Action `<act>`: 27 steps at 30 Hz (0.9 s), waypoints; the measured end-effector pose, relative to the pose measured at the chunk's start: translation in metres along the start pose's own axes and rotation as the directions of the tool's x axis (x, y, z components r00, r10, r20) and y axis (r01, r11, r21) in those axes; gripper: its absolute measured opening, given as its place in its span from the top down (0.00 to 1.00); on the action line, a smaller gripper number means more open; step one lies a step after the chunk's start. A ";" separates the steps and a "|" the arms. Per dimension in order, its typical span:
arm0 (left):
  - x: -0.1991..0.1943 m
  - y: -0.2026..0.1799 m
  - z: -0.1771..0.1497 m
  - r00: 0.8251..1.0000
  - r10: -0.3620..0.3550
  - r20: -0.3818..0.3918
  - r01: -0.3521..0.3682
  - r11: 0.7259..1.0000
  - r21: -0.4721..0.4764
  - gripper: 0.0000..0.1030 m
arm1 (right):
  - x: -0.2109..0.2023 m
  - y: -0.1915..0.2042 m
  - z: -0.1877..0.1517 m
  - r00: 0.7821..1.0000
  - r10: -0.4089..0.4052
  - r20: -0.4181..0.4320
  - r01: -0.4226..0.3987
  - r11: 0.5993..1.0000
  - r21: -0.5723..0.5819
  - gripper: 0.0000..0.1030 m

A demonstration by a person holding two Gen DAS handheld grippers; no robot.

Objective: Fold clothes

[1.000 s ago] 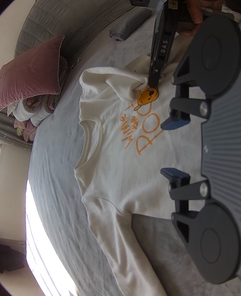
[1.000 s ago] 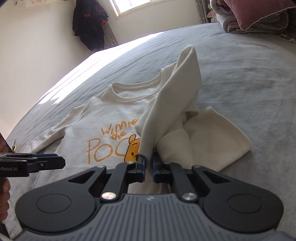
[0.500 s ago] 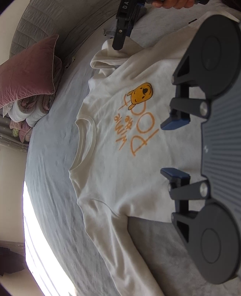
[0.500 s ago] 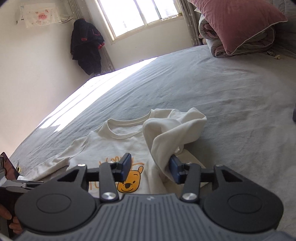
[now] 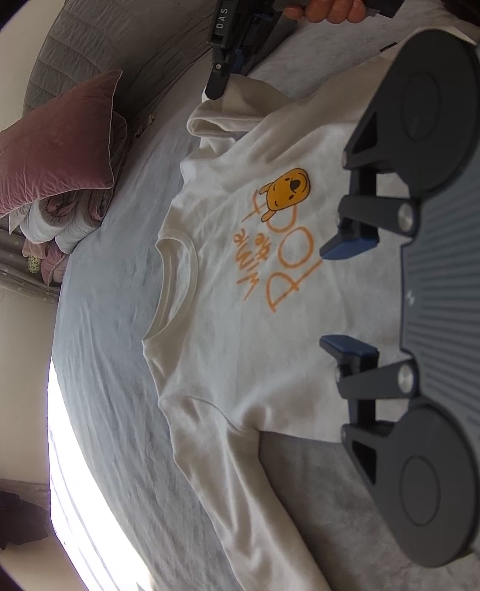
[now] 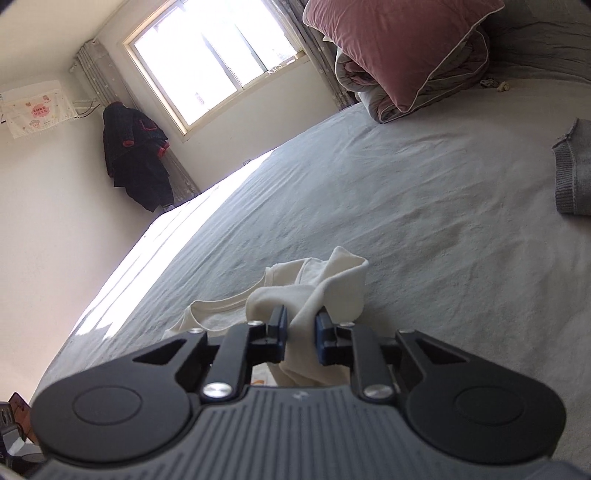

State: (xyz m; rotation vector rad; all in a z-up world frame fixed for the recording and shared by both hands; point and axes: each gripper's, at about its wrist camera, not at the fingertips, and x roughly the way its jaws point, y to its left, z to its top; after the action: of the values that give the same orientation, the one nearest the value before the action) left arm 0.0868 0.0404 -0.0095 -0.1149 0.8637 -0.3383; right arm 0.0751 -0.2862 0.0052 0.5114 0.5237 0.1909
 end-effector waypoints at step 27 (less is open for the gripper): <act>0.079 -0.074 0.046 0.987 -0.132 -0.090 0.125 0.989 -0.075 0.86 | 0.025 0.023 -0.044 0.956 0.085 -0.281 -0.129 0.982 -0.142 0.78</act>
State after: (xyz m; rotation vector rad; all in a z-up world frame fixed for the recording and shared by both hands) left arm 0.1513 -0.0573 -0.0194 -0.2211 0.9647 -0.4375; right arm 0.0727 -0.2411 -0.0266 0.3592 0.7448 0.4084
